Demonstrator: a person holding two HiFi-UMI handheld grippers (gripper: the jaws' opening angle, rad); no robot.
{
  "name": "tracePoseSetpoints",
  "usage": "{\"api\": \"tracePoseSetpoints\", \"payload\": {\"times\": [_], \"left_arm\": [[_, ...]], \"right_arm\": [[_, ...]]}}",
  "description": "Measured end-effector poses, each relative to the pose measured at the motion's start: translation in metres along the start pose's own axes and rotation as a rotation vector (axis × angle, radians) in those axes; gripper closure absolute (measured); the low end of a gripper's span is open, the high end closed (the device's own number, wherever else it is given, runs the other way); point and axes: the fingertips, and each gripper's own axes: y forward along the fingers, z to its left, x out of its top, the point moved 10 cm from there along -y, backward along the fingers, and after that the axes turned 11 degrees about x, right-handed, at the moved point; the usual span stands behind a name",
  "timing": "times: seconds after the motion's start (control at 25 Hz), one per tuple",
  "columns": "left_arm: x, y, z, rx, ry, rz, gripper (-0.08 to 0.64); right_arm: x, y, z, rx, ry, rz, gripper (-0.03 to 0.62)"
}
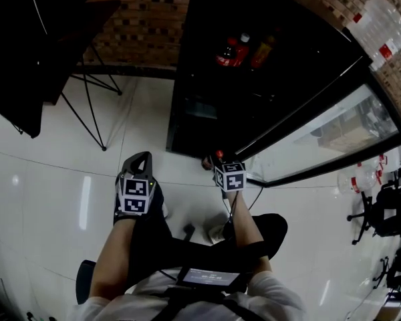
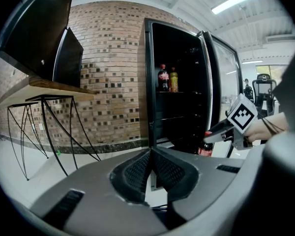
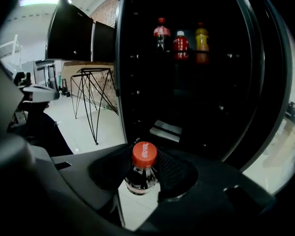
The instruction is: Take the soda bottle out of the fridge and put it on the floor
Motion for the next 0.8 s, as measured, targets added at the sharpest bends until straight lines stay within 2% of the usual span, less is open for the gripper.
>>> {"api": "tracePoseSetpoints", "payload": {"times": [0.24, 0.48, 0.8], "left_arm": [[0.002, 0.002, 0.0, -0.004, -0.013, -0.014, 0.559], [0.0, 0.004, 0.004, -0.003, -0.021, -0.035, 0.559], [-0.001, 0.012, 0.002, 0.004, -0.013, -0.043, 0.559]], "right_arm": [[-0.061, 0.057, -0.006, -0.007, 0.037, 0.145, 0.42], [-0.126, 0.113, -0.015, -0.026, 0.044, 0.211, 0.42], [-0.188, 0.17, -0.02, -0.002, 0.066, 0.297, 0.42]]}}
